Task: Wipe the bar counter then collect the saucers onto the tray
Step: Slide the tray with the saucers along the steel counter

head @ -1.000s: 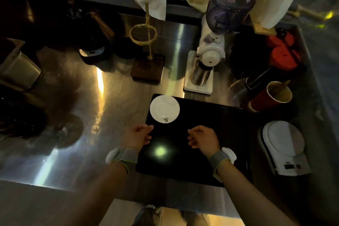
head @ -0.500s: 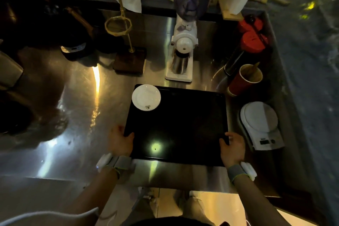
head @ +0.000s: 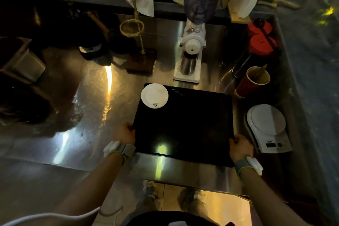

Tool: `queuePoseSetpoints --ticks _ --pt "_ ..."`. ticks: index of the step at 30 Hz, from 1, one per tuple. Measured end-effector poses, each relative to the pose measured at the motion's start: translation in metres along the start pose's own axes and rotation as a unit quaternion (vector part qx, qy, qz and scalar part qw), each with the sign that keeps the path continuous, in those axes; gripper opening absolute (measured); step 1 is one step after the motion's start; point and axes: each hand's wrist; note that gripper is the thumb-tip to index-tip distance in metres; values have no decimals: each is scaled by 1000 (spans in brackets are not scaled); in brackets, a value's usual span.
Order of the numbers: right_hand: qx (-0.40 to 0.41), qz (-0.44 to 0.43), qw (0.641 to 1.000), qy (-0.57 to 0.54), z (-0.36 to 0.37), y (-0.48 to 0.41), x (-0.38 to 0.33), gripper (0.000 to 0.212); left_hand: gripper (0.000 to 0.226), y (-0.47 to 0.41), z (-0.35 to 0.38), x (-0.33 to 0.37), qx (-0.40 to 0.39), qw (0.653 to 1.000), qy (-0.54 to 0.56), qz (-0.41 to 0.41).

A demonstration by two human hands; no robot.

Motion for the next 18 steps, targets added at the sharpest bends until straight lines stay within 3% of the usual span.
queuePoseSetpoints --ticks 3,10,18 --pt "-4 9 1000 21 -2 -1 -3 25 19 -5 -4 -4 -34 998 -29 40" --pt "-12 27 998 59 -6 -3 -9 25 23 -8 -11 1 -69 996 -26 46" --pt "-32 33 999 -27 -13 -2 -6 32 18 -18 -19 6 -171 985 15 -1"
Point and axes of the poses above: each hand's wrist, its own y-axis away from the middle knuckle, its own z-axis out of the palm, x = y × z, and after that the axes turned 5 degrees about z, right-handed
